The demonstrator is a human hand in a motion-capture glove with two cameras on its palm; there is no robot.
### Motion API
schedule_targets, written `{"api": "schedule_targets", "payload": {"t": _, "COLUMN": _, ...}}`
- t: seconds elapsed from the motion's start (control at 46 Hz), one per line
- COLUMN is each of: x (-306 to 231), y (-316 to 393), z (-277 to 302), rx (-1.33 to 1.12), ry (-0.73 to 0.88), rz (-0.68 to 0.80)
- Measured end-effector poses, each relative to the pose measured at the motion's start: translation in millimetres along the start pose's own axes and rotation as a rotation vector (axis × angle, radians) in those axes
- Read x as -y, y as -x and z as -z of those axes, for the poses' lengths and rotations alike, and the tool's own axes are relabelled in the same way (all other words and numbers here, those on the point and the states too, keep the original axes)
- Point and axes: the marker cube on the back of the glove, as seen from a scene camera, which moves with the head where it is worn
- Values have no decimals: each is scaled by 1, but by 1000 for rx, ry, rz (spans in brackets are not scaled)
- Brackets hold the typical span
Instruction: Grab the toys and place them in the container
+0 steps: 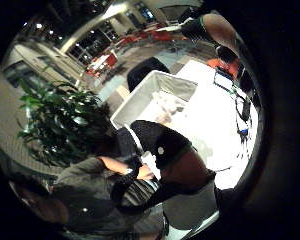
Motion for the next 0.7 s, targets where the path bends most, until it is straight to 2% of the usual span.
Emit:
{"api": "schedule_targets", "payload": {"t": 0.13, "x": -42, "y": -36, "z": -3, "rx": -45, "ry": 70, "rz": -66}}
{"api": "schedule_targets", "payload": {"t": 0.326, "x": -83, "y": -68, "z": -15, "rx": -56, "ry": 69, "rz": -177}}
{"api": "schedule_targets", "payload": {"t": 0.695, "x": -103, "y": -106, "z": -18, "rx": -35, "ry": 114, "rz": -212}}
